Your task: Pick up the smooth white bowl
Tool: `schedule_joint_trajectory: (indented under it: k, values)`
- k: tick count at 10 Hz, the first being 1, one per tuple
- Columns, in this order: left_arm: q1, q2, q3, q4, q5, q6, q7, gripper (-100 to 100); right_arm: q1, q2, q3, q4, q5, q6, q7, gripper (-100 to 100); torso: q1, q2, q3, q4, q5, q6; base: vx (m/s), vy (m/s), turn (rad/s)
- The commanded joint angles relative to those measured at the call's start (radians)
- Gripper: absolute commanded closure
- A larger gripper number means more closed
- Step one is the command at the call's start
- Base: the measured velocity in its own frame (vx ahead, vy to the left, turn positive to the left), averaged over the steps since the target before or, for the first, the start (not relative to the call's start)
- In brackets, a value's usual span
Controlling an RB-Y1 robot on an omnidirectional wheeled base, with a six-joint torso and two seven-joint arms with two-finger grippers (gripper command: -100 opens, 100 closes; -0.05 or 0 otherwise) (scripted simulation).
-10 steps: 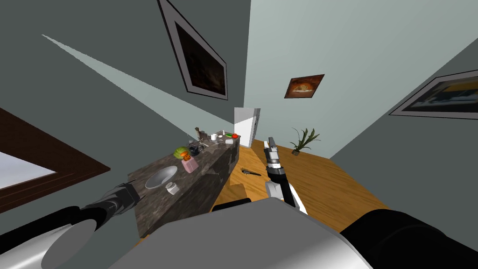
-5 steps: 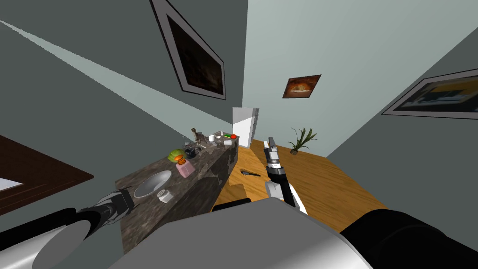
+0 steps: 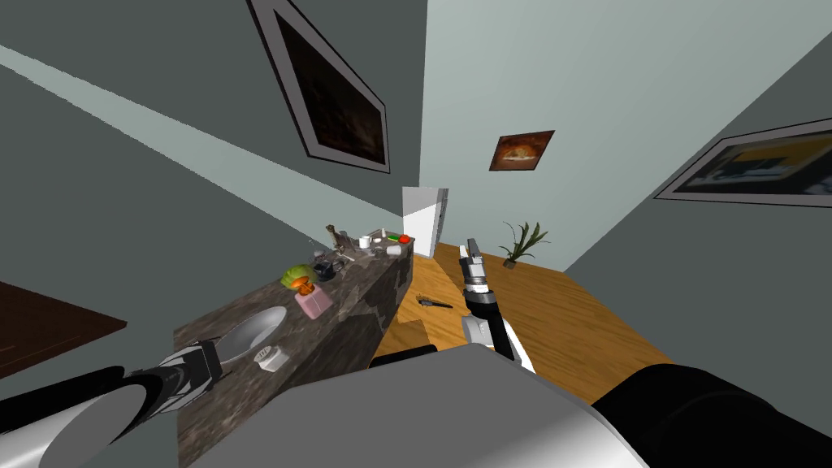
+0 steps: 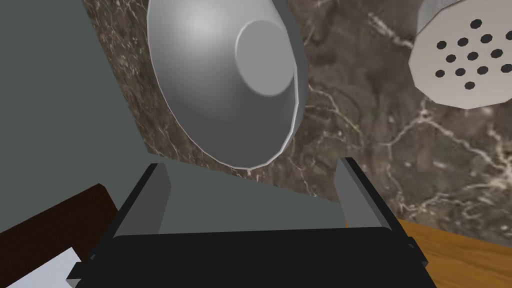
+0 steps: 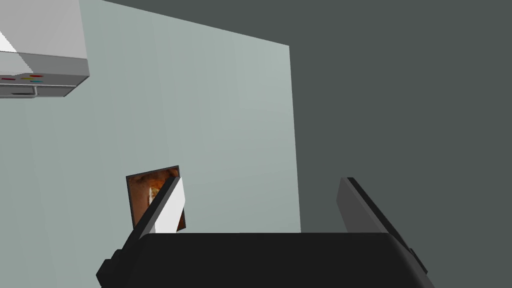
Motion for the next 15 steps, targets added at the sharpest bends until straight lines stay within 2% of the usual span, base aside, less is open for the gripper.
schedule_joint_trajectory:
  k: [1, 4, 5, 6, 7, 8, 11, 12, 13, 15]
  values:
    - [0.007, 0.001, 0.002, 0.005, -0.001, 0.050, 0.004, -100, 0.000, 0.000, 0.000, 0.000, 0.000, 0.000, 0.000, 0, 0.000, 0.000, 0.000, 0.000, 0.000, 0.000, 0.059, -0.005, -0.072]
    - [0.015, 0.003, -0.004, 0.025, 0.001, 0.124, 0.009, -100, 0.000, 0.000, 0.000, 0.000, 0.000, 0.000, 0.000, 0, 0.001, -0.002, -0.001, 0.000, 0.000, 0.000, 0.089, 0.006, -0.062]
    - [0.022, -0.006, -0.016, 0.042, 0.004, 0.147, 0.011, -100, 0.000, 0.000, 0.000, 0.000, 0.000, 0.000, 0.000, 0, 0.001, -0.002, -0.001, 0.000, 0.000, 0.000, 0.088, -0.010, -0.070]
    - [0.014, 0.003, -0.009, 0.038, 0.004, 0.132, 0.010, -100, 0.000, 0.000, 0.000, 0.000, 0.000, 0.000, 0.000, 0, 0.000, -0.002, -0.001, -0.001, 0.000, 0.000, 0.041, -0.008, -0.011]
    - [0.014, 0.002, -0.010, 0.041, 0.004, 0.136, 0.010, 0, 0.000, 0.000, 0.000, 0.000, 0.000, 0.000, 0.000, 0, 0.000, 0.000, 0.000, 0.000, 0.000, 0.000, 0.007, -0.001, 0.002]
    - [0.005, -0.001, -0.021, 0.077, -0.007, 0.106, 0.002, -100, 0.000, 0.000, 0.000, 0.000, 0.000, 0.000, 0.000, 0, 0.000, 0.002, 0.001, 0.000, 0.000, 0.000, 0.007, 0.005, -0.010]
    - [-0.007, -0.004, -0.035, 0.122, -0.021, 0.070, -0.007, -100, 0.000, 0.000, 0.000, 0.000, 0.000, 0.000, 0.000, 0, 0.001, 0.004, 0.002, 0.001, 0.000, 0.000, 0.005, 0.007, -0.006]
    - [-0.005, -0.004, -0.033, 0.111, -0.020, 0.080, -0.004, -100, 0.000, 0.000, 0.000, 0.000, 0.000, 0.000, 0.000, 0, 0.001, 0.004, 0.002, 0.001, 0.000, 0.000, 0.000, 0.000, 0.000]
    - [-0.005, -0.004, -0.034, 0.113, -0.021, 0.076, -0.005, 100, 0.000, 0.000, 0.000, 0.000, 0.000, 0.000, 0.000, 0, 0.000, 0.004, 0.002, 0.001, 0.000, 0.000, 0.000, 0.000, 0.000]
    - [-0.005, -0.005, -0.033, 0.114, -0.021, 0.078, -0.002, 100, 0.000, 0.000, 0.000, 0.000, 0.000, 0.000, 0.000, 0, 0.001, 0.004, 0.002, 0.001, 0.000, 0.001, 0.001, -0.001, 0.025]
